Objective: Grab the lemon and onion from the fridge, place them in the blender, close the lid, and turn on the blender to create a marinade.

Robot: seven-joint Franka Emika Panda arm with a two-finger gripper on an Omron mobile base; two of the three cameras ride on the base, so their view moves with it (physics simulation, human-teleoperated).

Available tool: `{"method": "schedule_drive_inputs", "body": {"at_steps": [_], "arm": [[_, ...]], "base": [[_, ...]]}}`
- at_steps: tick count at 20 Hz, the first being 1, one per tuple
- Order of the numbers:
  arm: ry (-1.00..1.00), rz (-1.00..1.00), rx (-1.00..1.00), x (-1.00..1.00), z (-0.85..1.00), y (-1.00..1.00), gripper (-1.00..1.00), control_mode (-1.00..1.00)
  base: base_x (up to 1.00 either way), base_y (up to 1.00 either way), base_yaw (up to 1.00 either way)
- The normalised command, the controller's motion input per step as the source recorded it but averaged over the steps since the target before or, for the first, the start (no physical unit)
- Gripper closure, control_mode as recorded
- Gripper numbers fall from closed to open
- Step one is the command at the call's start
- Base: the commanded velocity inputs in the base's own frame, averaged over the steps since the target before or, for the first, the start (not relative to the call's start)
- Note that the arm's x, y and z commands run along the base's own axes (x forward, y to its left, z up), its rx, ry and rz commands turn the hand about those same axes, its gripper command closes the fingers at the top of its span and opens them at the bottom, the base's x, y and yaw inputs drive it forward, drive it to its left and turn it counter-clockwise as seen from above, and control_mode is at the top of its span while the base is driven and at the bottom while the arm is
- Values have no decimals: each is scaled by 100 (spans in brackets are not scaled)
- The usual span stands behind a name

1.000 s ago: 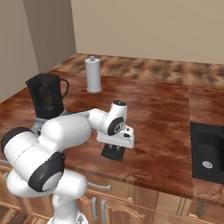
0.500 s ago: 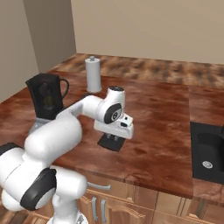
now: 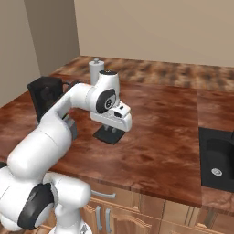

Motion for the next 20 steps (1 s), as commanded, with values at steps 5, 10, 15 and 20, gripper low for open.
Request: {"method": "schedule_drive_inputs", "body": {"at_steps": [5,10,15,20], "arm": [[-22,-2,-4,-21,68,39,100,-100],[-17,0,-3,-13,67,48,100,-100],[-12,0,-2,0,68,54,100,-100],[-10,0,-2,0,67,46,100,-100]], "base": [[0,0,0],[0,0,0],[0,0,0],[0,0,0]]}}
